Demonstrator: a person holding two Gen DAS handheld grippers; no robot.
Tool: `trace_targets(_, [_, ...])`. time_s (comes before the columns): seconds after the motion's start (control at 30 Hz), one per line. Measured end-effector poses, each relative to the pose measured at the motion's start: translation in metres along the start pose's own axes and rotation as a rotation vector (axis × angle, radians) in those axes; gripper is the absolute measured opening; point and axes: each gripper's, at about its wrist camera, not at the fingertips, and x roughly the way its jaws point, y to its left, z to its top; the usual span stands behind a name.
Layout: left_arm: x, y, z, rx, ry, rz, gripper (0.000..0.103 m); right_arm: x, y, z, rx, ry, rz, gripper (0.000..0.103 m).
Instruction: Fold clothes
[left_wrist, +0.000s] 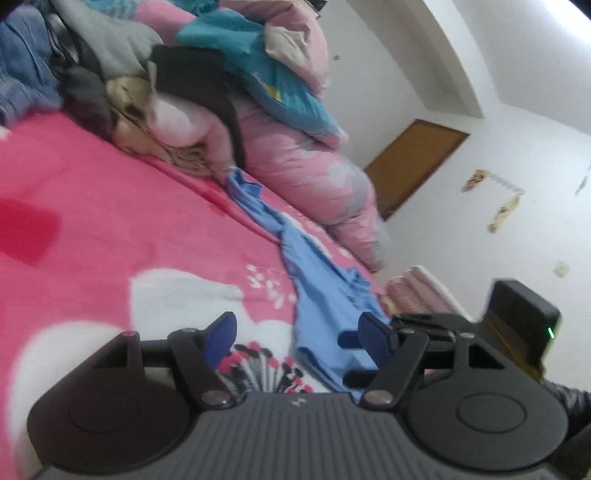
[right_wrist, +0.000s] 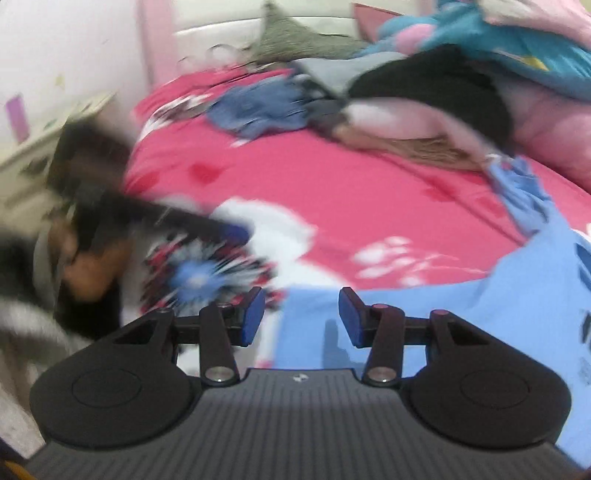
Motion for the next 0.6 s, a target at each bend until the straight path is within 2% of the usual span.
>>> trace_targets(0.1, [-0.009,-0.010,-0.001,0.004,-0.003,0.036,0.073,0.021,0.014,-0.010,-0.081,0.033,-0.103,0.039])
trace_targets(0.17, [-0.013,-0.016,-0.002,-0.004,-0.004,0.052,0.073,0.023,0.007,-0.017,-0.028,0.017,-0.136,0.016])
trace_targets(0.23, [-0.017,-0.022,-0.003,-0.014,0.003,0.071,0.073,0.017,-0.002,-0.021,0.051,-0.016,-0.156,0.002])
trace_targets(0.33, [-0.020,-0.029,-0.002,-0.030,0.019,0.062,0.073,-0.011,0.002,-0.020,0.114,-0.120,-0.091,0.002])
trace_targets(0.4, [-0.020,-0.033,-0.003,-0.059,0.041,0.013,0.074,-0.028,0.013,-0.021,0.123,-0.175,-0.025,0.002])
trace_targets(0.53, [-0.019,-0.037,-0.012,-0.132,0.107,-0.060,0.075,-0.048,0.047,-0.030,0.104,-0.227,0.109,0.002])
trace_targets(0.6, [-0.017,-0.039,-0.020,-0.147,0.146,-0.049,0.075,-0.049,0.061,-0.036,0.091,-0.236,0.142,0.002])
